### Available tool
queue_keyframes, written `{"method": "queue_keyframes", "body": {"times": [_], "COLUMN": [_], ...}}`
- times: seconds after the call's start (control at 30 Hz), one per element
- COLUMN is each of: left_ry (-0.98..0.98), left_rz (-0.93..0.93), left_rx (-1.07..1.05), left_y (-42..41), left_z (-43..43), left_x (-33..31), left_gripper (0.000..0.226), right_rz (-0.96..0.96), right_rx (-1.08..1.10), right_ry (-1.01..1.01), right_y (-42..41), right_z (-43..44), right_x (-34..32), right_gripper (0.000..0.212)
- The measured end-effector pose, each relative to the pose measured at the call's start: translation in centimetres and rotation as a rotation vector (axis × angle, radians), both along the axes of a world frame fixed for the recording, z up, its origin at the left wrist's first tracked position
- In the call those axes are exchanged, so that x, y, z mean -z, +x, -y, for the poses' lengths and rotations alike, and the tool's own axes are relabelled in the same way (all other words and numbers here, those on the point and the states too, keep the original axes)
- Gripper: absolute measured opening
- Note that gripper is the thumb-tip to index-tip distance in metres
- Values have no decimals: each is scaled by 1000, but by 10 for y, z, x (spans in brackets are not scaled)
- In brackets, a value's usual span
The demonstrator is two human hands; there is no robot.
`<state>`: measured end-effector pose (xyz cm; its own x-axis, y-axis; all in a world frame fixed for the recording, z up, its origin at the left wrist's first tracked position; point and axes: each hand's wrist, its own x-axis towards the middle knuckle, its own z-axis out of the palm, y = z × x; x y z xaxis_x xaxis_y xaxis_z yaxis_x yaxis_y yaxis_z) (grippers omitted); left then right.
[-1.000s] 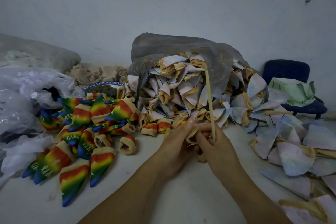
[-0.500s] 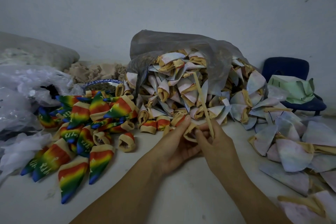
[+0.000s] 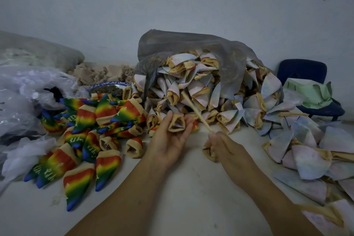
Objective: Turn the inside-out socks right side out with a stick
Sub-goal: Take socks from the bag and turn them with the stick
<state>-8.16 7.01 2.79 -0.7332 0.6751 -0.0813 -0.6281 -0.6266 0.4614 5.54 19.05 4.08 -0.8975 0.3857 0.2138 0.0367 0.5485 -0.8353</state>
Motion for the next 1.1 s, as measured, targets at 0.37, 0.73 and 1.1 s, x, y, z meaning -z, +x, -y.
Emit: {"method": "queue_keyframes", "body": {"times": [0.37, 0.73, 1.1], "left_ry": [63, 68, -192], "left_rz": [82, 116, -152], "left_rx": [-137, -158, -145], "left_y": [-14, -15, -9], "left_z": [4, 5, 0], "left_x": [-1, 1, 4], "left_gripper": [7, 22, 11], "right_rz": [178, 195, 316], "right_rx": [11, -1, -6], "right_ry": [375, 377, 581], "right_y": [2, 2, -1], "right_z": [-17, -25, -19], "right_x": [4, 2, 2], "right_gripper": [24, 21, 26]}}
